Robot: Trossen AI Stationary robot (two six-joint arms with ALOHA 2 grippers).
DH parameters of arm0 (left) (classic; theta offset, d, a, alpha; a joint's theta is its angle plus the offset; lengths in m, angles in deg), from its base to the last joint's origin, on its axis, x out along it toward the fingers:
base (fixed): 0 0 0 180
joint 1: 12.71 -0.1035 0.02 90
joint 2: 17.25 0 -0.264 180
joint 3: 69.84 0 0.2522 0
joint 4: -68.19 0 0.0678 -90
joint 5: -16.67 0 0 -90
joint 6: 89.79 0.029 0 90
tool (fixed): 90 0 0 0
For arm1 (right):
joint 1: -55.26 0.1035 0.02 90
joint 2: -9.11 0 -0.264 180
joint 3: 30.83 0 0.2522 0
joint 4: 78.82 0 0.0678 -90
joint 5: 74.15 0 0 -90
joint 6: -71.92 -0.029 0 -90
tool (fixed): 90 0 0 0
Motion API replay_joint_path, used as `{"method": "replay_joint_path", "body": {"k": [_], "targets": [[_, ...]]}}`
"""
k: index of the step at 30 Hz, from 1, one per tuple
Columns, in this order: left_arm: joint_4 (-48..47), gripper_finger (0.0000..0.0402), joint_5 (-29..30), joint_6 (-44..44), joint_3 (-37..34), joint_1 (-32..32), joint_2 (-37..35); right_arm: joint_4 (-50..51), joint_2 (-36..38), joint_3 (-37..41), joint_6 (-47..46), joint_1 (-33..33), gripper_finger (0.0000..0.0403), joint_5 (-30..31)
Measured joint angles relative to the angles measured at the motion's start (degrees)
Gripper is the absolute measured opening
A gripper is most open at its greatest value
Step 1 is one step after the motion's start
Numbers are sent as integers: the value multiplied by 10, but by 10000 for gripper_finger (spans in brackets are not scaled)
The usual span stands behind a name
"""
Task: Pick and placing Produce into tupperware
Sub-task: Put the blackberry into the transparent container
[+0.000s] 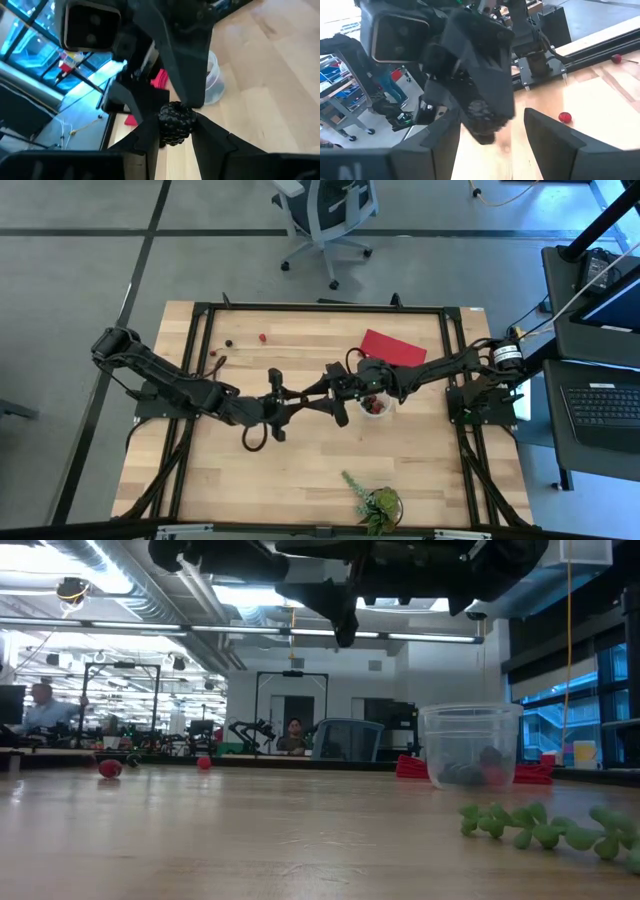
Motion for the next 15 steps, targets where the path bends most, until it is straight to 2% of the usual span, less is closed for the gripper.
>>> {"method": "replay_joint_path", "body": {"k": [5, 9, 15], "targets": [[34, 96, -5, 28, 0, 0, 0, -8, 0, 0, 2, 0, 220, -2], [42, 96, -35, 29, 0, -9, 0, -17, 0, 0, 3, 1, 218, -6], [41, 96, -57, 29, 0, -28, 0, -17, 0, 0, 5, 0, 183, -24]]}}
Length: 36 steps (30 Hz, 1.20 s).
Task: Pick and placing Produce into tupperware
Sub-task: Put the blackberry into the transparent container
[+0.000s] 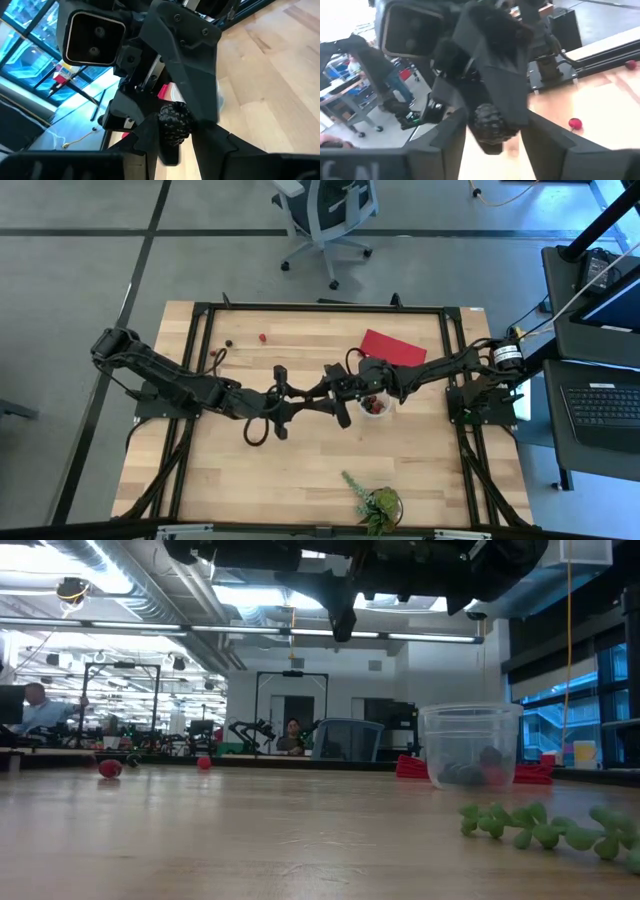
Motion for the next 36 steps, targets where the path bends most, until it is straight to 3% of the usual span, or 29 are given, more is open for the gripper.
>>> {"method": "replay_joint_path", "body": {"k": [7, 26, 36], "targets": [[-1, 96, -24, 8, 0, -8, -1, 3, 0, 0, 17, 0, 121, -18], [-9, 100, -44, -11, 0, -1, -1, 7, 0, 0, 20, 0, 121, -26], [-52, 196, -45, -104, 2, -2, -1, 46, 8, 0, 44, -16, 122, -27]]}}
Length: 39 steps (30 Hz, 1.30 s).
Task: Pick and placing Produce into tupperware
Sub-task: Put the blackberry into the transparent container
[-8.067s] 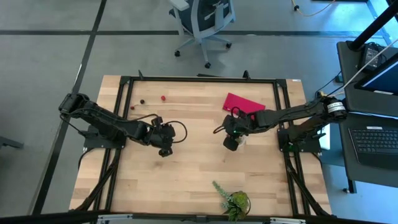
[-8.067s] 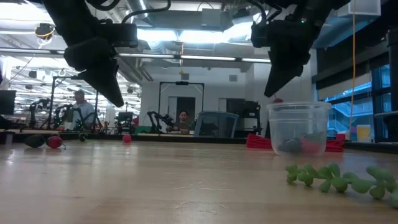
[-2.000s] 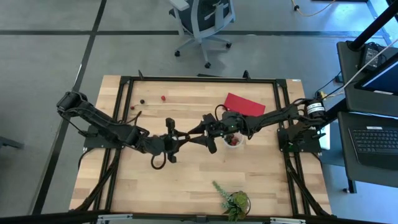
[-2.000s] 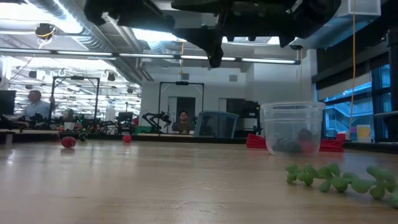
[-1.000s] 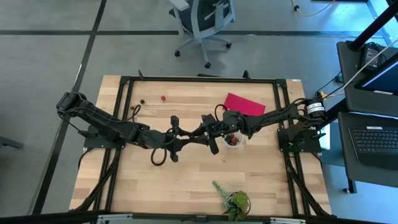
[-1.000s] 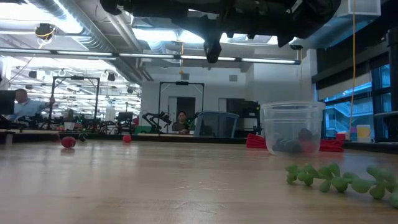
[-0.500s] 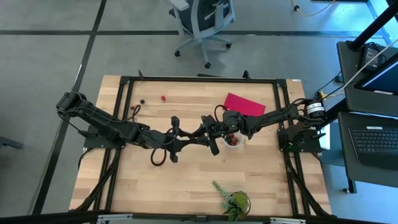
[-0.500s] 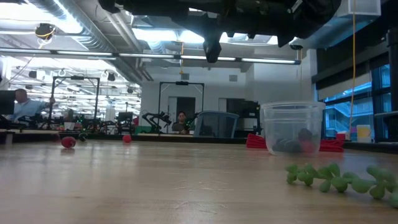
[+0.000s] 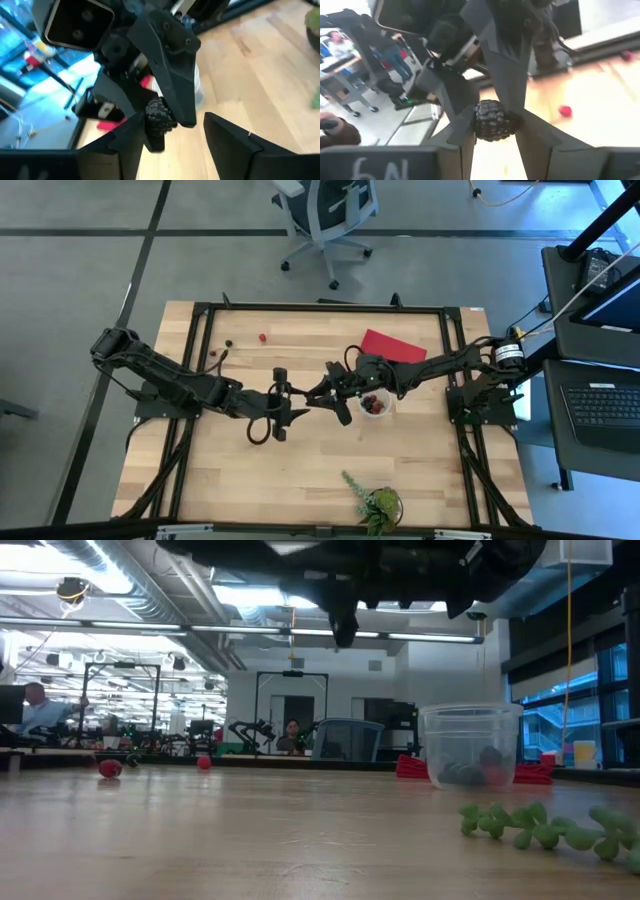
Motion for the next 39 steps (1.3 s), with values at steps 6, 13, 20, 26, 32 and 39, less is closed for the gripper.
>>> {"method": "replay_joint_path", "body": {"k": [6, 13, 20, 26, 32, 39], "targets": [[-118, 209, -6, -93, -2, 1, 1, 134, 31, -1, 4, -11, 122, -1], [-329, 209, -3, -293, -3, 1, 1, 410, 126, -1, -6, -10, 123, 59], [-365, 209, -6, -365, -3, 1, 0, 662, 169, -1, -79, -9, 123, 162], [-376, 209, -19, -378, -3, 1, 0, 707, 152, -1, -96, -1, 123, 165], [-377, 209, -19, -378, -3, 1, 0, 734, 108, 0, -97, 1, 123, 165], [-393, 209, -19, -378, -2, 1, -1, 732, 54, -1, -94, 0, 123, 166]]}}
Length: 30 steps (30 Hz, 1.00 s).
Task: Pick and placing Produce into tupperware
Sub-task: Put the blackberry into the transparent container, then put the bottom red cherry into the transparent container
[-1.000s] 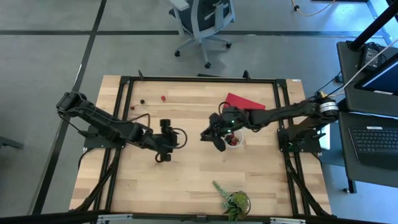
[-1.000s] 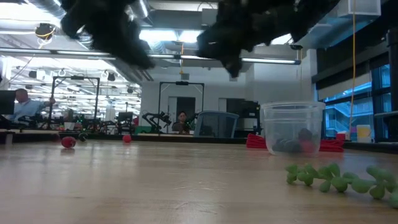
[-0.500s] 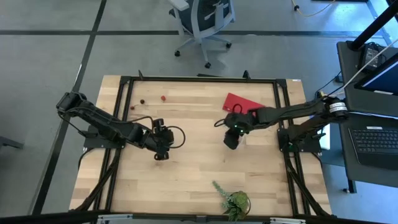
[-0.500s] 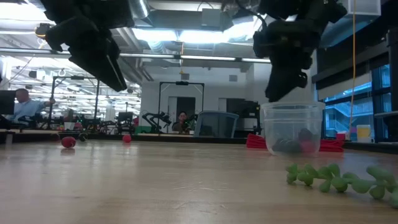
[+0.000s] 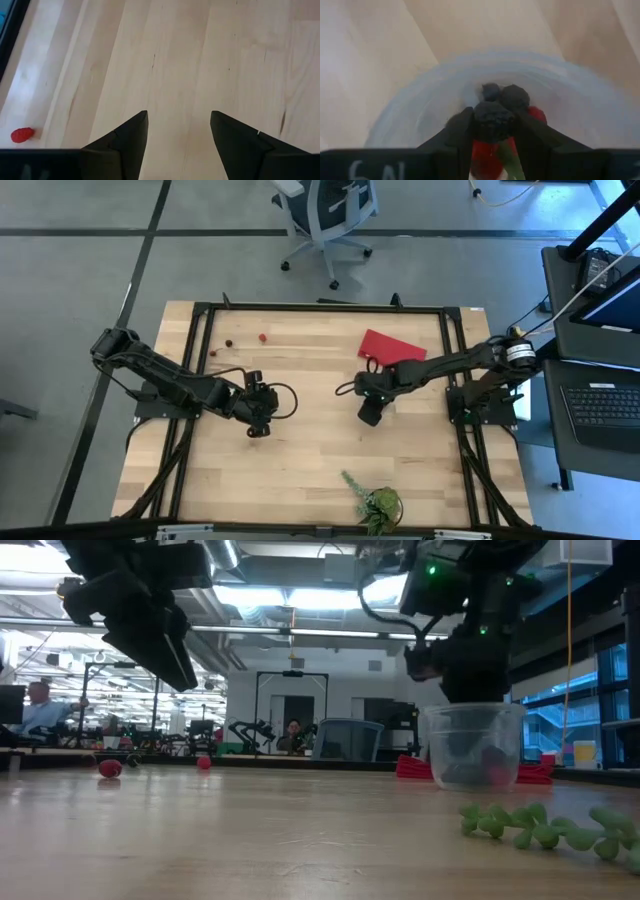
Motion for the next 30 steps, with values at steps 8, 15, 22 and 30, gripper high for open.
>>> {"method": "replay_joint_path", "body": {"k": [8, 15, 22, 30], "targets": [[-4, 209, 0, 2, 0, 0, 0, -7, -6, 0, 15, 0, 131, 1], [-36, 209, 0, 0, 0, 0, 0, -8, 1, 1, 16, 0, 152, -1], [-65, 209, 0, -14, 0, 0, 0, -5, 1, 1, 14, 0, 158, -1], [-166, 209, -41, -139, 1, -9, 0, 58, 3, -43, 4, 3, 155, -7]]}}
